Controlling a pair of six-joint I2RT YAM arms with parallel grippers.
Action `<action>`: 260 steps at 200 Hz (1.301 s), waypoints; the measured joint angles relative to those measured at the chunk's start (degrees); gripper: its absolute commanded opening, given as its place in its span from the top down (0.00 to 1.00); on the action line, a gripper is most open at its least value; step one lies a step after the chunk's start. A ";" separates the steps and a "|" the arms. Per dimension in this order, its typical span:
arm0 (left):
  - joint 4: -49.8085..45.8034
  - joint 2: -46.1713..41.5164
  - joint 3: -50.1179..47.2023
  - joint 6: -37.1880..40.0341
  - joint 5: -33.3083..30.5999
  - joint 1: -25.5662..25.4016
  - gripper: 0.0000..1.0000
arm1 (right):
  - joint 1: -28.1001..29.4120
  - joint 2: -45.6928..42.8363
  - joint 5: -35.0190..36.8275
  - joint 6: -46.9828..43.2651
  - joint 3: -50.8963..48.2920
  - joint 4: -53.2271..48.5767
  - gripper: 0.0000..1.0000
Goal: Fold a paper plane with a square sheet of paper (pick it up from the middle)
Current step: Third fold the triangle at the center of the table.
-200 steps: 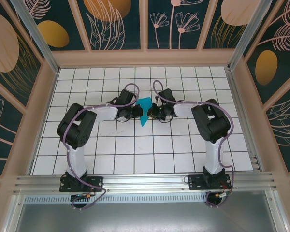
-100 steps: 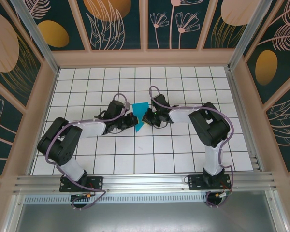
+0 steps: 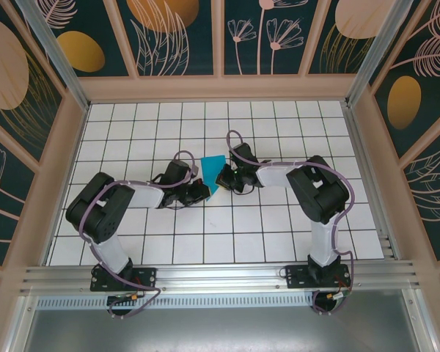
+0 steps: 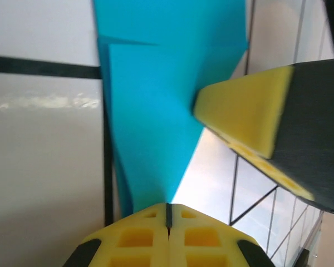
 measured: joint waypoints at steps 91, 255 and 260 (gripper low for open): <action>-4.96 0.39 2.47 1.97 -2.25 -0.44 1.00 | 1.40 -4.26 -0.87 -7.76 -3.85 3.45 0.97; -5.62 0.37 2.71 2.25 -3.19 -0.55 1.00 | 0.42 -0.39 -2.80 -12.50 -1.38 1.49 0.98; -5.64 0.37 2.71 2.38 -3.19 -0.57 1.00 | -0.15 -0.33 -2.69 -12.63 -1.20 1.44 0.98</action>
